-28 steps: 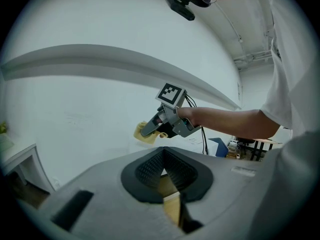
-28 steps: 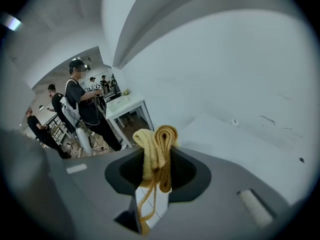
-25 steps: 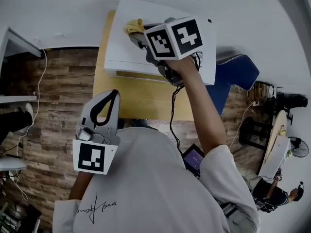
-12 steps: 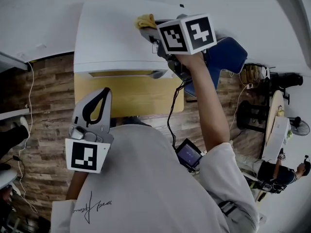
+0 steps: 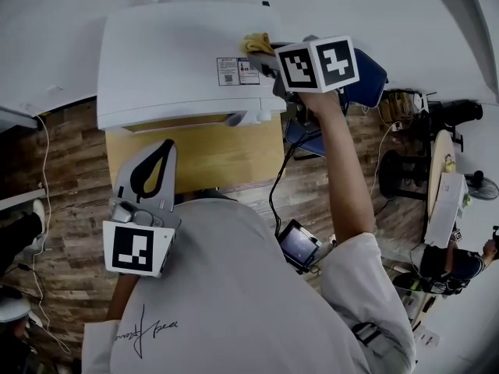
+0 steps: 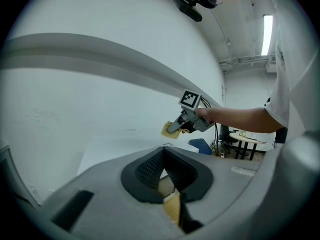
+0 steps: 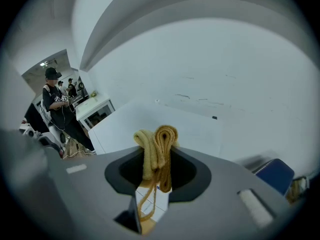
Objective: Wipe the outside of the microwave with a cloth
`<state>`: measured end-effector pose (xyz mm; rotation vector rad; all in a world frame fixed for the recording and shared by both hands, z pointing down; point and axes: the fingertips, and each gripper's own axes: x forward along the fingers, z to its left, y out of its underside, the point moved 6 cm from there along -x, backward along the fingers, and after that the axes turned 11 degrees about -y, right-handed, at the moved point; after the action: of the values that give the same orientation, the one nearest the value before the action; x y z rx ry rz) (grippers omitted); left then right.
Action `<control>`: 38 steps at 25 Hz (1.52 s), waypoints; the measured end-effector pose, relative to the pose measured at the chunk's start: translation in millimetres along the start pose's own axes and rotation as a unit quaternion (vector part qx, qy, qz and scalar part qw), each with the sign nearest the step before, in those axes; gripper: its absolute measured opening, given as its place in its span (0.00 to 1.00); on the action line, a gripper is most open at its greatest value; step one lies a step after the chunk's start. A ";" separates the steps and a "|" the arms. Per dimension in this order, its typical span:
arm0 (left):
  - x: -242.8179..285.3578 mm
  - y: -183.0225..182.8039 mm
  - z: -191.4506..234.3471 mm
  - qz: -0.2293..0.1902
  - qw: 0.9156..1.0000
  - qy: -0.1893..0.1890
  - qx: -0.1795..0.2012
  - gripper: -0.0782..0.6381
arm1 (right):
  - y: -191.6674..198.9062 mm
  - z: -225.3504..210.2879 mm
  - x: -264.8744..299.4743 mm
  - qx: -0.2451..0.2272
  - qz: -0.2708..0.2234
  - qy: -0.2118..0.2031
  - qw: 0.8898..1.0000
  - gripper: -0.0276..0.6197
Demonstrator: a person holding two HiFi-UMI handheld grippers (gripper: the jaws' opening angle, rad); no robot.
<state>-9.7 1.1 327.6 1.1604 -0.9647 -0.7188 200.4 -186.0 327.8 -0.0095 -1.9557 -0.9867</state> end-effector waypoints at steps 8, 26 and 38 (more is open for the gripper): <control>8.9 1.7 -7.0 0.006 1.000 0.012 0.007 0.10 | 39.1 -41.0 -19.6 0.021 0.028 0.068 0.997 0.23; -0.5 4.7 9.0 0.006 1.000 0.000 0.000 0.10 | 47.8 -18.5 6.0 0.015 0.049 0.084 0.995 0.23; -10.4 1.3 26.7 -0.003 1.000 -0.010 -0.002 0.10 | 33.3 13.2 27.8 -0.001 0.053 0.057 0.997 0.23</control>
<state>-38.3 -0.7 329.0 1.1547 -0.9757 -0.7391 187.1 -164.9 365.6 -0.0559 -1.8314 -0.9002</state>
